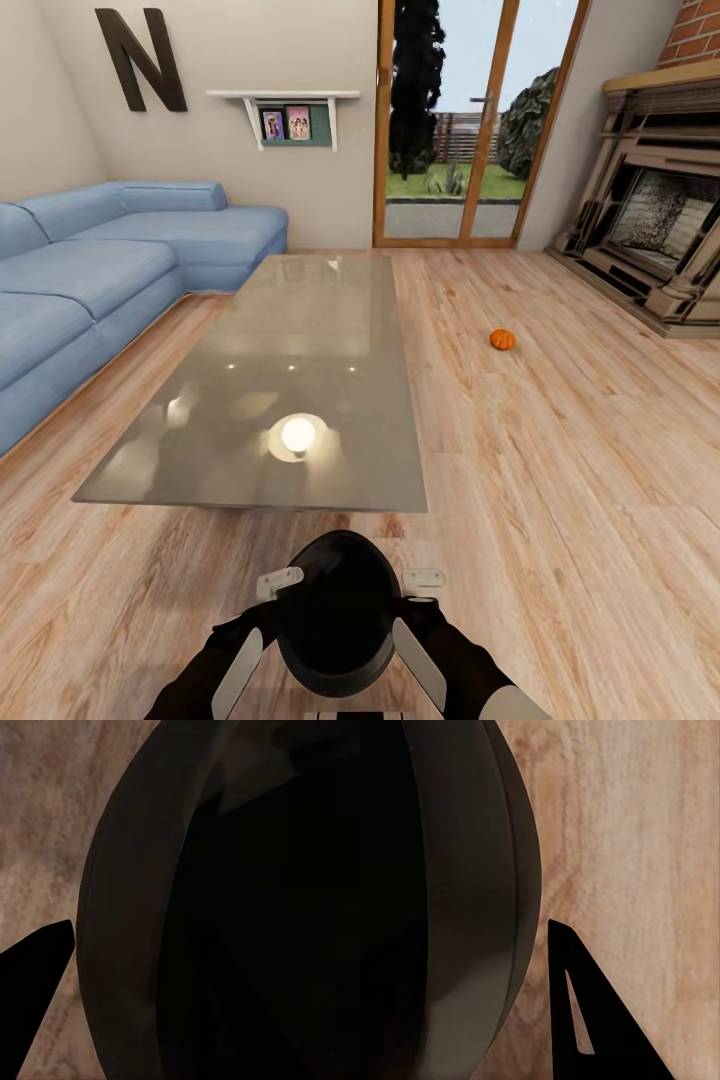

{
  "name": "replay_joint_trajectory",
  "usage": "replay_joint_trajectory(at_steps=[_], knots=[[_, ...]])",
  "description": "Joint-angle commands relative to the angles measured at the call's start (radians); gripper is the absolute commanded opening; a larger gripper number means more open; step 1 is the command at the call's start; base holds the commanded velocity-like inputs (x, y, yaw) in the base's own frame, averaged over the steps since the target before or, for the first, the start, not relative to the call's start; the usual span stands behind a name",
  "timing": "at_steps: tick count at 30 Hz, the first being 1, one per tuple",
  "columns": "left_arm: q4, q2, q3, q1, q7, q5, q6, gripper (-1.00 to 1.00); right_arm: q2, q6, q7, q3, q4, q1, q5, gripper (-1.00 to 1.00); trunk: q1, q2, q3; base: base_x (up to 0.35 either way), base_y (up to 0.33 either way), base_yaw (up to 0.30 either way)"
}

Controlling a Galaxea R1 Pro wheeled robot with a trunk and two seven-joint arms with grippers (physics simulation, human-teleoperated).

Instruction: Place each of the two pumpkins and all three candles from the living room inside a cabinet in the living room (use any cabinet), then make sure every cabinet is closed, and position the cauldron so it is next to a table in the living room.

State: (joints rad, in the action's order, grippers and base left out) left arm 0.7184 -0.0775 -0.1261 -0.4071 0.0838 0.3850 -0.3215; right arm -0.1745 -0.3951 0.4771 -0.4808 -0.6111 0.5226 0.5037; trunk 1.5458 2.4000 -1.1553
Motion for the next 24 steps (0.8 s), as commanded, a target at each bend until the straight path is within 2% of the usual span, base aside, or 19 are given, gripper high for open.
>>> replay_joint_trajectory(at_steps=[1, 19, 20, 21, 24], knots=[[0.004, 0.001, -0.001, -0.001, 0.011, 0.006, -0.004, -1.0, 0.0, -0.006, 0.009, -0.002, 0.0, 0.0, 0.006, -1.0, 0.0, 0.0, -0.001, 0.0, 0.0, 0.0], [0.004, 0.001, -0.003, -0.001, 0.01, 0.006, -0.002, -1.0, 0.0, -0.006, 0.009, -0.002, -0.001, 0.0, 0.005, -1.0, 0.0, 0.0, -0.001, 0.004, 0.0, 0.0], [0.004, 0.001, -0.003, -0.001, 0.01, 0.006, -0.002, 1.0, 0.0, -0.007, 0.009, -0.002, -0.001, 0.0, 0.006, -1.0, 0.0, 0.0, -0.001, 0.0, 0.0, 0.0], [0.004, 0.003, -0.003, -0.001, 0.01, 0.006, -0.002, 1.0, 0.0, -0.007, 0.009, -0.002, 0.0, 0.0, 0.006, 1.0, 0.0, 0.0, -0.001, 0.0, 0.0, 0.0], [0.004, 0.005, -0.002, -0.001, 0.01, 0.007, -0.002, 1.0, 0.0, -0.007, 0.009, -0.002, -0.001, 0.0, 0.006, 1.0, 0.0, 0.0, -0.001, 0.0, 0.0, 0.0]])
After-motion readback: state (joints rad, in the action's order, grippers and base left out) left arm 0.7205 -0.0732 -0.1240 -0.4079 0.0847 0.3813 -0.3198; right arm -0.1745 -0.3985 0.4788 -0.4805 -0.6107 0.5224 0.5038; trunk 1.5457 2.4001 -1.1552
